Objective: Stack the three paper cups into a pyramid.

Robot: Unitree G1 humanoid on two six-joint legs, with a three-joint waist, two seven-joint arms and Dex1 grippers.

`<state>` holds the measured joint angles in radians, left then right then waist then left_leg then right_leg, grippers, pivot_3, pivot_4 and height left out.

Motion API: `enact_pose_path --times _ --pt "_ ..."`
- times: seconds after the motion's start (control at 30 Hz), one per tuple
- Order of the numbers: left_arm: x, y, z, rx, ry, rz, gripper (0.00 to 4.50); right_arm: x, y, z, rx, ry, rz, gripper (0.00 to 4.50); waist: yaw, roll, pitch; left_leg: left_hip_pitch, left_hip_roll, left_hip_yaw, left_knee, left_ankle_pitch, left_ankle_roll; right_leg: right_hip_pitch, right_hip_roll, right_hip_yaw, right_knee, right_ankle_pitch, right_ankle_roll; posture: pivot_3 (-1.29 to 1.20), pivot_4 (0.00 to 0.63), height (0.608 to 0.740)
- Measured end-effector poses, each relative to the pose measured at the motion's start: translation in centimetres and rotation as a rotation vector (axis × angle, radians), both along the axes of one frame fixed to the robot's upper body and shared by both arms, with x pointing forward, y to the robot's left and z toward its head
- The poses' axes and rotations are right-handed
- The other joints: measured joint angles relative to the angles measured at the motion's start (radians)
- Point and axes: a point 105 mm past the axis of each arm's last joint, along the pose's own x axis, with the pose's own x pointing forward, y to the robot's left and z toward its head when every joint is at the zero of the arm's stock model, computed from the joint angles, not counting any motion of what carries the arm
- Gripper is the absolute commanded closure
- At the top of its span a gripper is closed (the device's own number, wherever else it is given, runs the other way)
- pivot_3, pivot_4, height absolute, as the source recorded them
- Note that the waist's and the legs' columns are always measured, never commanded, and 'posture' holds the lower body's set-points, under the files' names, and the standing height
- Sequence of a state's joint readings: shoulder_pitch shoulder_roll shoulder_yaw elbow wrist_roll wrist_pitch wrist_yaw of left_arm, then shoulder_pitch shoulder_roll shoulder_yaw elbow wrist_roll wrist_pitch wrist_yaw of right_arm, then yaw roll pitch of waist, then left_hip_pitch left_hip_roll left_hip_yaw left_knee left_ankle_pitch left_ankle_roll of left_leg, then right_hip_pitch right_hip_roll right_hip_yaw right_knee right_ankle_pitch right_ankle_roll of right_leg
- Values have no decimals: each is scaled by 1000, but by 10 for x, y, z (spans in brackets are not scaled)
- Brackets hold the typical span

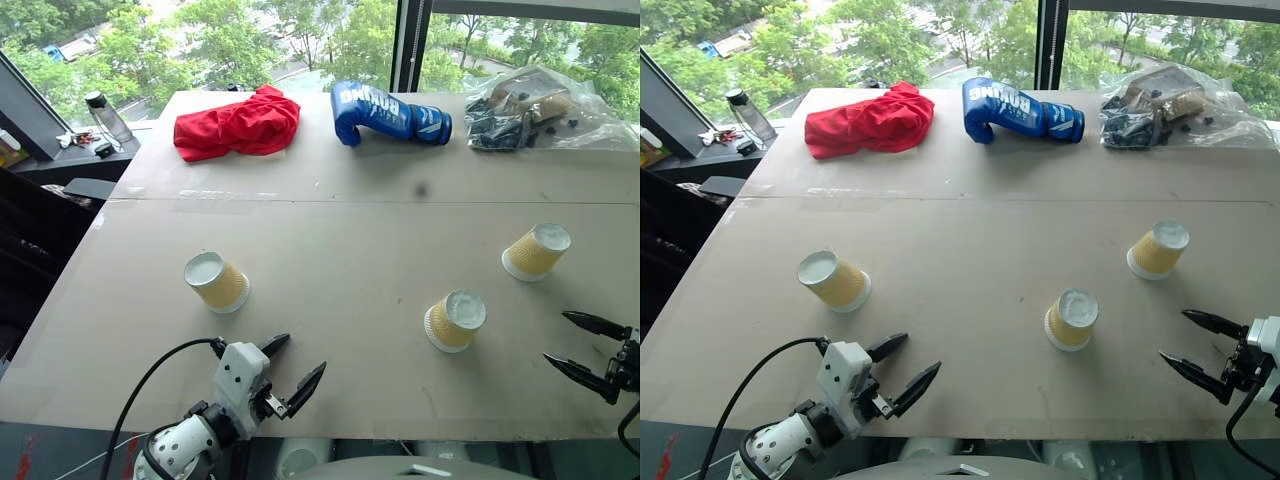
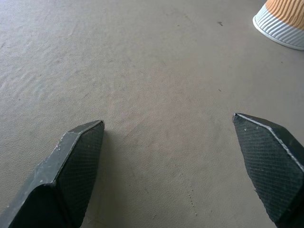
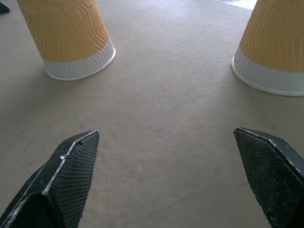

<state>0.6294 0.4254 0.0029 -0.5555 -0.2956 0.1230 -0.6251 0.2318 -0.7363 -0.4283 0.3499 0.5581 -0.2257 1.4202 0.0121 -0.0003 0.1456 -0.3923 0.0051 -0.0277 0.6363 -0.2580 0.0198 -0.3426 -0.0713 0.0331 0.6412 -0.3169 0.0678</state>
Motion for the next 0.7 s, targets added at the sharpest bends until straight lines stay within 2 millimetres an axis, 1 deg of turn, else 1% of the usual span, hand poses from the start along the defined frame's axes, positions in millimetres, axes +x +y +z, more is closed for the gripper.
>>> enact_pose_path --times 0.1,0.17,0.23,0.47,0.7 --pt "0 2 0 6 0 -5 48 0 4 0 1 -6 5 0 0 0 0 0 0 0 0 0 0 0 0 0 0 0 0 0 150 740" --pt "0 8 1 22 2 -7 48 1 19 -1 14 -20 39 0 0 0 0 0 1 -1 0 0 0 0 0 -1 1 0 0 0 150 740" --pt "0 10 0 22 5 -6 48 0 23 -2 19 -17 47 0 0 1 0 0 1 -1 0 0 0 0 0 -1 1 0 0 0 150 740" --pt "4 16 5 41 -14 -22 48 -7 25 -5 14 7 47 0 0 1 1 0 0 -1 2 0 0 0 0 -1 1 0 0 0 150 740" --pt "9 15 8 34 -31 -35 48 -9 25 -5 13 9 41 0 0 1 0 0 0 -1 2 0 0 0 1 -1 1 0 0 0 150 740"
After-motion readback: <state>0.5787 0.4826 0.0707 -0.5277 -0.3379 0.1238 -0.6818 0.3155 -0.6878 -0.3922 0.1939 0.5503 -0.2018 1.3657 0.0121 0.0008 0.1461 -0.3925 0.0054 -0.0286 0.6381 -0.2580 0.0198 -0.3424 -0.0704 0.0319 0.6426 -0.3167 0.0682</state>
